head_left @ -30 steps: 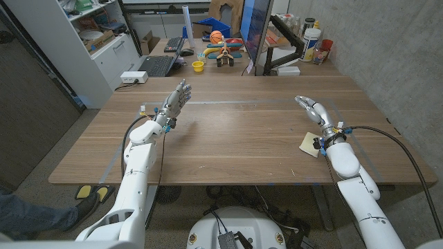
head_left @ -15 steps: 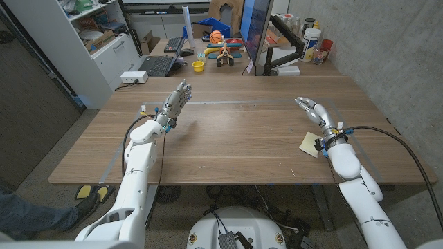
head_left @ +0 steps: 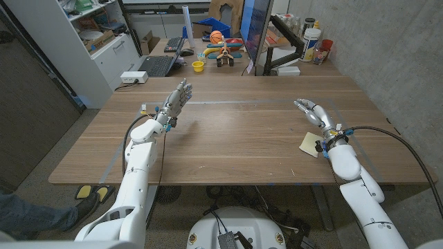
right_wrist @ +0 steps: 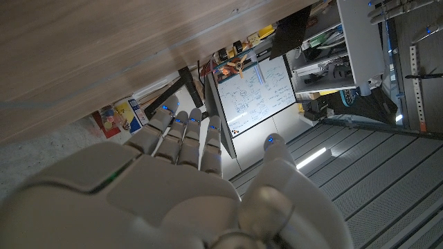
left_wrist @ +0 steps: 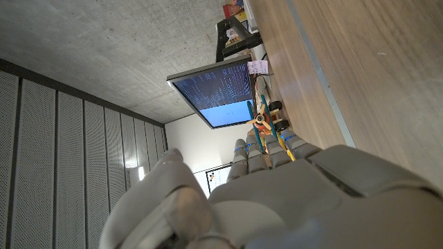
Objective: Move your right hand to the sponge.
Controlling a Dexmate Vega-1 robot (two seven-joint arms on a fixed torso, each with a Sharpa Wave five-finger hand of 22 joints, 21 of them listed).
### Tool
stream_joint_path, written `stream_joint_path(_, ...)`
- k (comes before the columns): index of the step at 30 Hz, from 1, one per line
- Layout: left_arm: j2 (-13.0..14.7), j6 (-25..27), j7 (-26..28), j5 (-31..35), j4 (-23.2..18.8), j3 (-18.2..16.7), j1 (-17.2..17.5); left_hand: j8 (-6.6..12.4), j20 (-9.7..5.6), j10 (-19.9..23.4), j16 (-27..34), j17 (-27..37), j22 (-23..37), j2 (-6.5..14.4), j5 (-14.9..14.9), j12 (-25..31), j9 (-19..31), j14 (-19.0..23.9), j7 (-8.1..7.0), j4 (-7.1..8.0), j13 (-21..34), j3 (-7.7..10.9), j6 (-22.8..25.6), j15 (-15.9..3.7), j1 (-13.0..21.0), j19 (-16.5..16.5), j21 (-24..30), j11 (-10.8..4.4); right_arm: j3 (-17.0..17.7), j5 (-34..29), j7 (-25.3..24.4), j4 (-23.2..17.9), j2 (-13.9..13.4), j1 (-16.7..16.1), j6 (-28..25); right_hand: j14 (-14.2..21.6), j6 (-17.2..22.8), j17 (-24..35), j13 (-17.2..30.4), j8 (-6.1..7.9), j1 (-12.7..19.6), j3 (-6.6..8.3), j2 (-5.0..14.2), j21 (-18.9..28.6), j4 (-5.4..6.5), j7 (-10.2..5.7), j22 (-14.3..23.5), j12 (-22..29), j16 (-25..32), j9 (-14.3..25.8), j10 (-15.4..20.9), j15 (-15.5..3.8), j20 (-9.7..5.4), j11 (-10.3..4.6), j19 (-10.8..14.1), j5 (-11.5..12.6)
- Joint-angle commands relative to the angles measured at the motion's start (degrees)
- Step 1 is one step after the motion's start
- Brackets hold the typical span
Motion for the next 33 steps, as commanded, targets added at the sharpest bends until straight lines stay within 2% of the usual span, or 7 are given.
stream_joint_path(1, -0.12, -0.10, -0.14, 0.01, 0.32, 0.24, -0.24, -0.13, 0.06, 0.08, 0.18, 0.10, 0.12, 0.01, -0.33, -0.06, 0.30, -0.07, 0.01, -0.08, 0.10, -0.37, 0.65, -0.08, 0.65, -0.46, -0.04, 0.11, 0.12, -2.13, -0.83, -1.44, -0.37, -1.35, -0.65, 0.33, 0.44, 0.09, 0.27, -0.04, 0.17, -0.12, -0.23, -0.25, -0.17, -0.42, 0.26, 0.17, 0.05, 0.05, 0.67, -0.05, -0.21, -0.29, 0.62, 0.27)
stream_joint_path(33, -0.04, 0.68, -0.22, 0.35, 0.65, 0.49, -0.92, -0.14, -0.18, 0.12, 0.18, 0.10, 0.12, 0.13, -0.57, -0.04, 0.31, -0.12, 0.11, -0.07, 0.10, -0.55, 0.79, -0.08, 0.75, -0.49, 0.00, 0.08, 0.43, -6.47, -2.13, -4.42, -0.46, -4.96, -3.50, 0.27, 0.19, 0.09, 0.27, -0.24, 0.04, -0.22, -0.25, -1.02, -0.15, -0.98, 0.28, -0.03, -0.06, 0.06, 0.43, 0.01, 0.05, -0.36, 0.33, 0.36)
